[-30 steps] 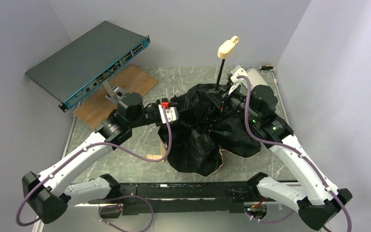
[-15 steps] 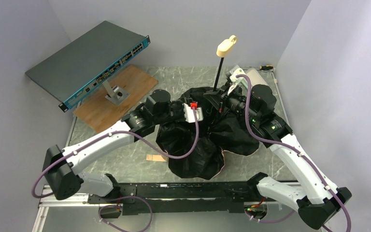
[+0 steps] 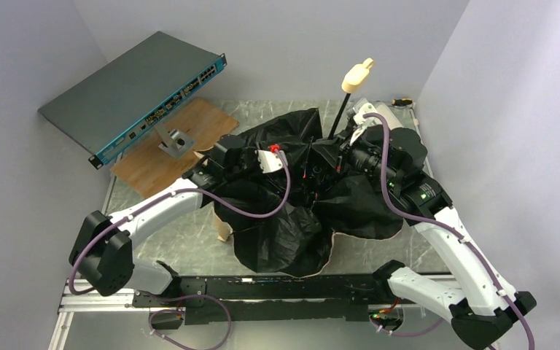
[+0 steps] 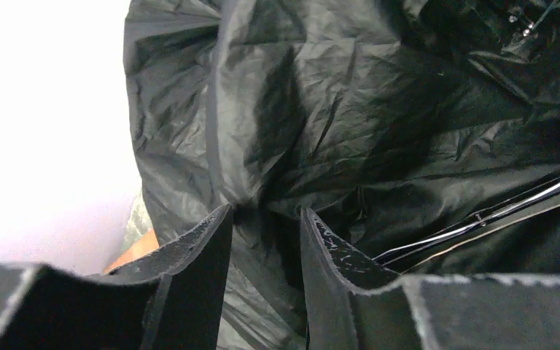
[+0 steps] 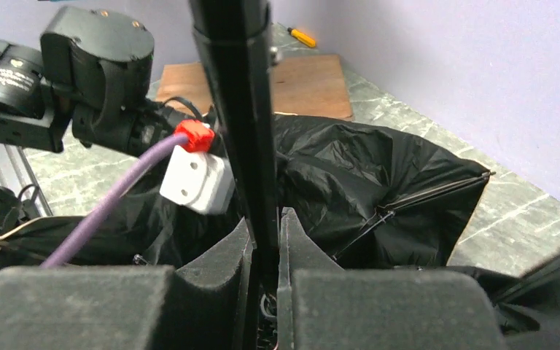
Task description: Open the umbrella
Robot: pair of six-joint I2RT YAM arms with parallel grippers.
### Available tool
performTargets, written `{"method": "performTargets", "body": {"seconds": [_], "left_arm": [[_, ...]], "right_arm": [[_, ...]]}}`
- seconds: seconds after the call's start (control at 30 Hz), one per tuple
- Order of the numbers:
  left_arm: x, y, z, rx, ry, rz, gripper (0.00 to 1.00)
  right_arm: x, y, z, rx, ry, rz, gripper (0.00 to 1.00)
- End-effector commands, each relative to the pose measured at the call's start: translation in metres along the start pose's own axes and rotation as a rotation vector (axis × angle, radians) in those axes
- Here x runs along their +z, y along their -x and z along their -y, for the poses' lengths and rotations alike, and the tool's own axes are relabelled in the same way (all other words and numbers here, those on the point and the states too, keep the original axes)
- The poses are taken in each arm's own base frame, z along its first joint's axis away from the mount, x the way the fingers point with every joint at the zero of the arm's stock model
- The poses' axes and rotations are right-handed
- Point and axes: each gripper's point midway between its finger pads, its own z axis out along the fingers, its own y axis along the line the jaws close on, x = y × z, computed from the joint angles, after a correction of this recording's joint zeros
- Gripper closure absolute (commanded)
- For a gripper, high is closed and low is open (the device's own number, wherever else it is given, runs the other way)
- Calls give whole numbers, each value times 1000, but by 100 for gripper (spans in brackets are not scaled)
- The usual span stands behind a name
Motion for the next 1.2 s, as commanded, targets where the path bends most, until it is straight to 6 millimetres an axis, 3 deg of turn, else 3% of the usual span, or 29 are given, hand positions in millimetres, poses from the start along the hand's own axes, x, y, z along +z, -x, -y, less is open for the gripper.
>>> {"method": "performTargets", "body": {"seconds": [0.0,0.13,0.2,0.3,0.4,0.6,0.77,0.9,1.03,1.17], "left_arm": [[-23,22,-19,-81,21,99,52],[-62,108,-34,-173,-49,376,37],[-84,145,-39,-172,-94,493,35],[-106,171,-20,-119,-213,605,41],[-114,182,14,24,-328,662,51],[-105,193,62,177,-418,731,67],[-92,197,69,216,-418,760,69],[-85,202,75,266,-420,764,69],[-64,204,90,259,-451,698,69],[-46,190,120,269,-508,633,69]], "right_arm": [[-10,43,3,-80,-23,154,100],[0,29,9,-75,-34,142,100],[4,24,12,-70,-44,143,100],[11,24,18,-56,-65,147,100],[13,30,16,-23,-58,173,100],[11,40,10,11,-35,203,100],[5,49,0,8,9,217,100],[5,42,1,18,2,198,100],[9,38,8,36,-32,197,100],[14,43,16,43,-64,212,100]]}}
